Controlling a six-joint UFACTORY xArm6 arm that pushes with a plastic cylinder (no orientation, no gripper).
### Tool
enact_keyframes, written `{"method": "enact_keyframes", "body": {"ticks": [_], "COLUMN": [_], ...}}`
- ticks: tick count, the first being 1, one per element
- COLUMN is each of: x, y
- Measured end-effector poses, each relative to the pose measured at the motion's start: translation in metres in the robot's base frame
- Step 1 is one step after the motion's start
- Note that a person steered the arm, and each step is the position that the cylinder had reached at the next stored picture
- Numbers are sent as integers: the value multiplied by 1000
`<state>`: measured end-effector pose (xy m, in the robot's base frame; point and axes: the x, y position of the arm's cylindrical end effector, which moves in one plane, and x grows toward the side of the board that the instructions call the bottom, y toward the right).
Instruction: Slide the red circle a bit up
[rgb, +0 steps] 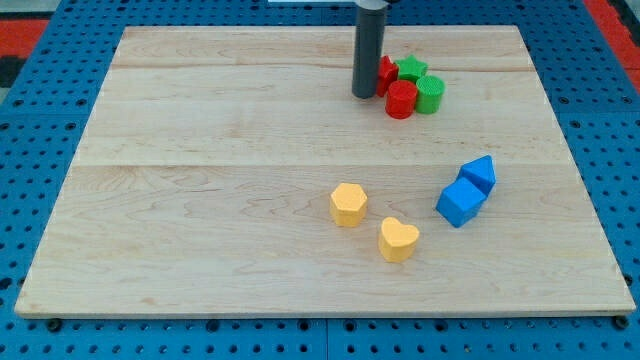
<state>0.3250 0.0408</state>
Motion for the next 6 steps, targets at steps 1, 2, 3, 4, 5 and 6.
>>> {"method": "enact_keyframes", "body": {"ticks": [1,2,3,4,5,6], "x": [1,19,45,54,54,43], "y": [-41,-41,-14,30,71,63]}}
